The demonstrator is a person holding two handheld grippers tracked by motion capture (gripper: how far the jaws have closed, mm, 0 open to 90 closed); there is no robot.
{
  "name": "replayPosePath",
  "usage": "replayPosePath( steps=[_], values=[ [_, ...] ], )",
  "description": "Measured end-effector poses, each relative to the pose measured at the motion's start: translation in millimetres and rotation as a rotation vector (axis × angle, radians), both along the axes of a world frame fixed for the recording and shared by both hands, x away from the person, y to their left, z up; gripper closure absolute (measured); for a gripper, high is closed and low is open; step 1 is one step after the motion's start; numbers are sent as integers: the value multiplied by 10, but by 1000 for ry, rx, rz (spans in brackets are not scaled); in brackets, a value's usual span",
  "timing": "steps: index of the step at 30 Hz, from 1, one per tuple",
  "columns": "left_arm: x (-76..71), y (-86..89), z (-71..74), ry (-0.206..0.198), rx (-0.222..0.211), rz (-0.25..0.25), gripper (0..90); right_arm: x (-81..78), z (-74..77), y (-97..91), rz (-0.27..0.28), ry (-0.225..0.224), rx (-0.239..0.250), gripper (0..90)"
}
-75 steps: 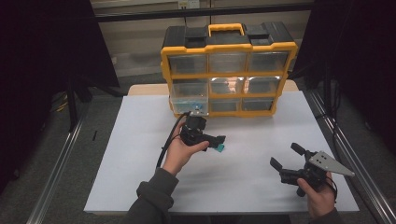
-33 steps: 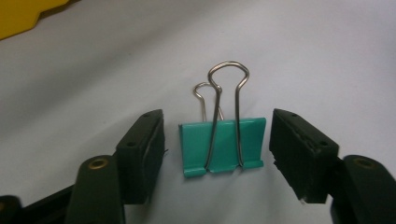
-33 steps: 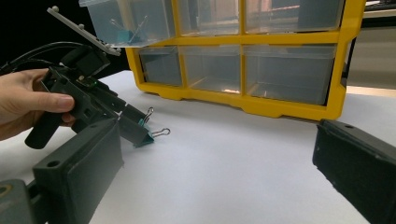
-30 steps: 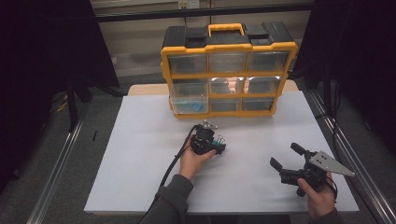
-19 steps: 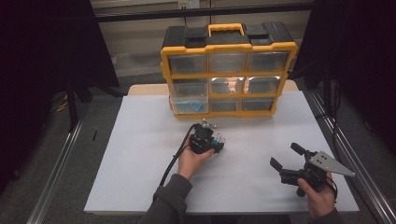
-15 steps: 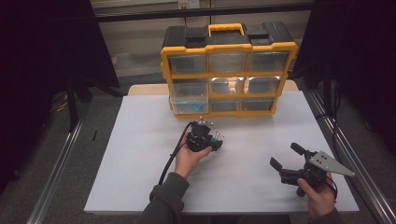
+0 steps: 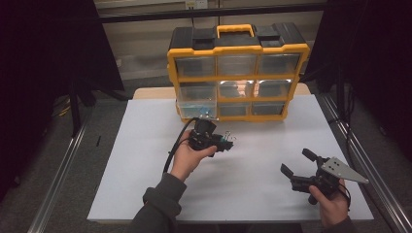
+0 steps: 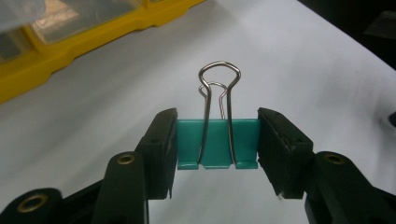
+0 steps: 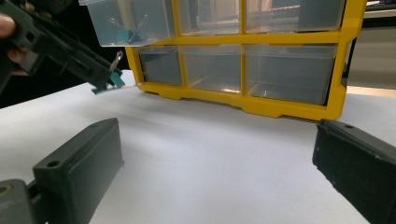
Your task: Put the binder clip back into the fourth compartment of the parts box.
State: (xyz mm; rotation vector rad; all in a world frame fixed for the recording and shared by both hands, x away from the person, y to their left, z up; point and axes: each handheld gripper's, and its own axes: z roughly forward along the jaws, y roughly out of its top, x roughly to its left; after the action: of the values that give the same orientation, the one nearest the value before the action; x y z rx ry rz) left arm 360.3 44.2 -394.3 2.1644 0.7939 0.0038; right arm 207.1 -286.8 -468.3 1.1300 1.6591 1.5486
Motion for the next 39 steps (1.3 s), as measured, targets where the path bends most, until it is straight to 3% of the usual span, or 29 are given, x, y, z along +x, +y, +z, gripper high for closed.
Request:
replayPosePath(
  steps=[6, 10, 20, 26, 28, 30, 31, 39],
  values=[
    [14, 10, 230, 3, -21, -19, 501, -5, 3, -5, -4, 4, 5, 11],
    [35, 31, 401, -22, -20, -21, 501, 0, 0, -2, 3, 2, 0, 11],
    [72, 69, 750, -37, -40, -35, 501, -3, -3, -8, 2, 3, -8, 10],
    [100, 75, 915, -44, -38, -42, 500, -3, 1, 1, -5, 2, 4, 10],
    [113, 88, 984, -49, -19, -44, 500, -2, -1, -3, -3, 2, -1, 10],
    [126, 85, 1028, -55, -41, -35, 501, -1, -3, -6, 1, 4, -8, 10],
    [133, 90, 1057, -60, -24, -32, 500, -1, -3, -4, 2, 3, -9, 10],
    [204, 109, 1191, -75, -23, -21, 500, -1, 0, 1, -4, 3, 3, 10]
  ],
)
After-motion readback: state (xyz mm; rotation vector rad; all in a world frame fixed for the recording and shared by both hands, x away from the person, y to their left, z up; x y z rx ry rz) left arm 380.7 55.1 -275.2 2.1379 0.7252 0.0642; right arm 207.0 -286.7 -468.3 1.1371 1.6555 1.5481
